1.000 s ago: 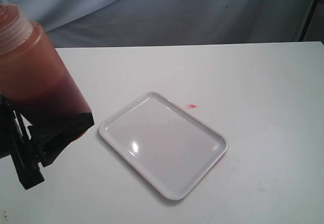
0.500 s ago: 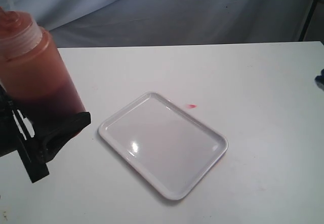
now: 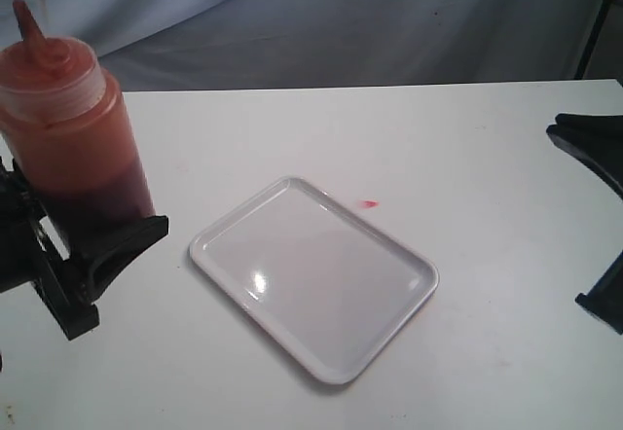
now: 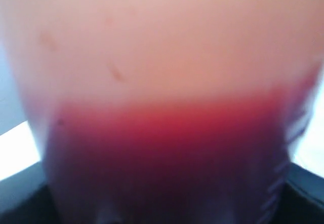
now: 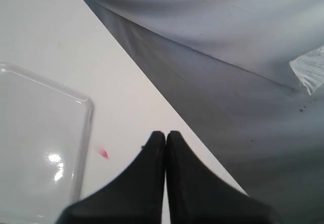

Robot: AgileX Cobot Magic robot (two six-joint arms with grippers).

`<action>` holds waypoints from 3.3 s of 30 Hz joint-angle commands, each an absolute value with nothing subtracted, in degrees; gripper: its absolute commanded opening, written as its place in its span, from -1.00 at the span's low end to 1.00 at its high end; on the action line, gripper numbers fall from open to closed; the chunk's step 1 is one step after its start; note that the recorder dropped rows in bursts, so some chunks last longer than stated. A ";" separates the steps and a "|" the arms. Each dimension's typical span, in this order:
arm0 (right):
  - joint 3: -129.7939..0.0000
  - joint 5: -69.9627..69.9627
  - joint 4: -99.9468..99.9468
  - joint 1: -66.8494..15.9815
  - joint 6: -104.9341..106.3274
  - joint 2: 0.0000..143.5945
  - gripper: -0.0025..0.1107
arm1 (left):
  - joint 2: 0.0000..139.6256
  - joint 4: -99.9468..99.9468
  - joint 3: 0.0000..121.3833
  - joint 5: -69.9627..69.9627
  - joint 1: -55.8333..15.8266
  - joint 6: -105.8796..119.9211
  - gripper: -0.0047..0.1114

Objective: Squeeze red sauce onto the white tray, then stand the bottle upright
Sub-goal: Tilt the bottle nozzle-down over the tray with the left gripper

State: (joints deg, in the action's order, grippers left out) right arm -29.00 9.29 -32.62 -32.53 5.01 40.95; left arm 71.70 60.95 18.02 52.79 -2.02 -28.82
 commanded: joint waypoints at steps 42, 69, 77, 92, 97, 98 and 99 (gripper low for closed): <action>-29.49 9.65 -27.83 -32.64 -5.20 41.14 -0.96 | 71.40 72.57 36.59 17.34 -15.95 -32.72 -0.92; -29.49 9.30 -27.83 -32.64 -5.20 41.14 -0.96 | 71.40 75.55 36.59 18.12 -15.95 -31.28 -0.92; -29.49 9.30 -27.83 -32.64 -5.20 41.14 -0.96 | 71.40 75.55 36.59 18.12 -15.95 -31.28 -0.92; -29.49 9.49 -27.83 -32.64 -5.20 41.14 -0.96 | 71.40 87.79 36.59 17.77 -15.95 -32.98 -0.92; -29.49 9.62 -27.59 -32.64 -5.20 41.14 -0.96 | 71.40 90.62 36.59 17.77 -15.95 -32.48 -0.92; -29.49 9.62 -27.59 -32.64 -5.20 41.14 -0.96 | 71.40 91.52 36.59 17.77 -15.95 -32.34 -0.92; -29.49 9.62 -27.43 -32.64 -5.20 41.14 -0.96 | 71.40 92.38 36.59 17.77 -15.95 -32.21 -0.92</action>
State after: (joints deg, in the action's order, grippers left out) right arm -29.00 9.94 -27.69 -32.53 -4.65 40.95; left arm 72.00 91.43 35.82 16.97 -15.67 -31.99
